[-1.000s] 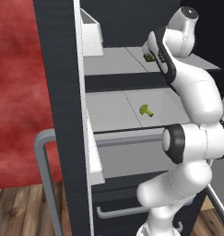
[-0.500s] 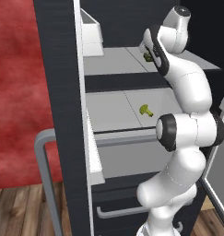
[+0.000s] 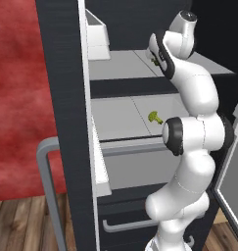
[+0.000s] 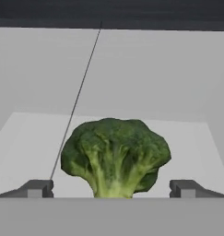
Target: Place one broccoli and one steak in each tupperware on the nearby counter, to pack two identical lunches.
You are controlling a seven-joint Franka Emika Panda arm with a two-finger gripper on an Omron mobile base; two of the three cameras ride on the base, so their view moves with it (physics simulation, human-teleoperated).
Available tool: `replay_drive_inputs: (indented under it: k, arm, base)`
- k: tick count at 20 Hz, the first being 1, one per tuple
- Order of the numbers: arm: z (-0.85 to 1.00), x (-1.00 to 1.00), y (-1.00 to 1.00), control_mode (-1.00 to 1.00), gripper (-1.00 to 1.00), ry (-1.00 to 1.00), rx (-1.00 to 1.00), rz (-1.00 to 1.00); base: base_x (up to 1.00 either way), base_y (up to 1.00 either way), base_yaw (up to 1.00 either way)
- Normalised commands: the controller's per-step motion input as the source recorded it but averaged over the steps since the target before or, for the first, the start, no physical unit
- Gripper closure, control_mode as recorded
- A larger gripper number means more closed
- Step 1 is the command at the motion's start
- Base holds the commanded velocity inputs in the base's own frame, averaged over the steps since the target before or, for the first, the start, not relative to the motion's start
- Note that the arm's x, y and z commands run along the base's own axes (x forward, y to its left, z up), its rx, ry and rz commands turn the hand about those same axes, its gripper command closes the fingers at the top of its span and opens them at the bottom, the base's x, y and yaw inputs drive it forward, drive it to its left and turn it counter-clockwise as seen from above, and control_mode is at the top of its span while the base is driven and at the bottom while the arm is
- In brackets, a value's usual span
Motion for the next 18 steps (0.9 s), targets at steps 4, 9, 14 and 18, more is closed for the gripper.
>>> replay_drive_inputs:
  k: [4,9,14,18]
  arm:
    - [-0.23,0.0,0.0,-1.0,-1.0,0.0,0.0,-0.04]
    - [-0.25,0.0,0.0,-1.0,-1.0,0.0,0.0,-0.04]
    - [-0.19,0.16,0.0,-1.0,-1.0,0.0,0.0,-0.04]
    - [-0.12,0.28,0.0,-1.0,1.0,0.0,0.0,-0.04]
  base:
    - [0.0,0.0,0.0]
    - [0.0,0.0,0.0]
    - [0.0,0.0,0.0]
    - [0.0,0.0,0.0]
